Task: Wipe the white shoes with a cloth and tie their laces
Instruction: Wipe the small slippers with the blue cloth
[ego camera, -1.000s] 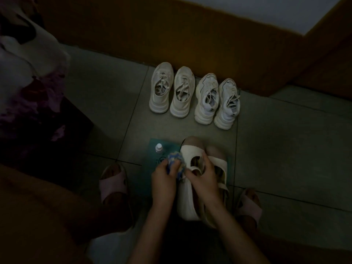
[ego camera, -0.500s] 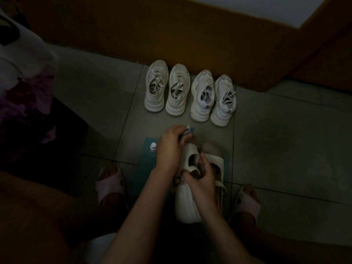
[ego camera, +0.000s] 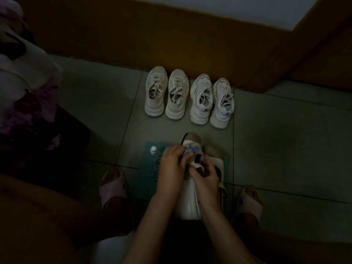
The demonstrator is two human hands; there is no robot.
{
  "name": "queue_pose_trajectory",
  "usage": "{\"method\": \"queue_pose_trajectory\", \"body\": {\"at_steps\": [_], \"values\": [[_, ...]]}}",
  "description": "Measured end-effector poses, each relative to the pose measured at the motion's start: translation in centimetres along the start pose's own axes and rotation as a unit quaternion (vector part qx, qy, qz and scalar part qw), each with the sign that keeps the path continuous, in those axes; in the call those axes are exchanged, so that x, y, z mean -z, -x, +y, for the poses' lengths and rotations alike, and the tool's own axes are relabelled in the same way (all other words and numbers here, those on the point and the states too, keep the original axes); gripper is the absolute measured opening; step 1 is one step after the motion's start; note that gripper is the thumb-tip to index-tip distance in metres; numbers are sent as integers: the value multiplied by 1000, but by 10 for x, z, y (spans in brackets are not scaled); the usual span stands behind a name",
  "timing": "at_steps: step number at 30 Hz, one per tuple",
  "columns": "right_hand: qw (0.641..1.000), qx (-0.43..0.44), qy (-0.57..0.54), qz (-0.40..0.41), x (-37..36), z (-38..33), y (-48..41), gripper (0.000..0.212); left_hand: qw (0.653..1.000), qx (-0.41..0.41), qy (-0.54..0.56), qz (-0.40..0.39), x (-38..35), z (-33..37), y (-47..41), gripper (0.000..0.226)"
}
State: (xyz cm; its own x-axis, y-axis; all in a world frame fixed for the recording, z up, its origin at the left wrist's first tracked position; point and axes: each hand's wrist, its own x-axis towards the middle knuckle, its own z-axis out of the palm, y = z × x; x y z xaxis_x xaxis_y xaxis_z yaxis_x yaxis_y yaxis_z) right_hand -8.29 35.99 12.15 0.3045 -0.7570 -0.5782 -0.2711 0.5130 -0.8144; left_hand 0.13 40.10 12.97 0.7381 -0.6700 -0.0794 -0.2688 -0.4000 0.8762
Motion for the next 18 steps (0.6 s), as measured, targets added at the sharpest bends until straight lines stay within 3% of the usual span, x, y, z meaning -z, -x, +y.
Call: {"method": "queue_pose_trajectory", "body": {"at_steps": [5, 9, 12, 18], "values": [[1000, -3, 13, 24, 2, 1, -1, 62, 991, 94, 90, 25, 1, 2, 25, 35], [999, -12, 30, 35, 0, 0, 2, 62, 959, 179, 219, 22, 4, -6, 36, 10], [999, -10, 28, 35, 0, 0, 1, 67, 971, 173, 165, 18, 7, -6, 40, 12], [999, 4, 8, 44, 0, -7, -3, 31, 980, 142, 135, 19, 17, 5, 44, 23]]}}
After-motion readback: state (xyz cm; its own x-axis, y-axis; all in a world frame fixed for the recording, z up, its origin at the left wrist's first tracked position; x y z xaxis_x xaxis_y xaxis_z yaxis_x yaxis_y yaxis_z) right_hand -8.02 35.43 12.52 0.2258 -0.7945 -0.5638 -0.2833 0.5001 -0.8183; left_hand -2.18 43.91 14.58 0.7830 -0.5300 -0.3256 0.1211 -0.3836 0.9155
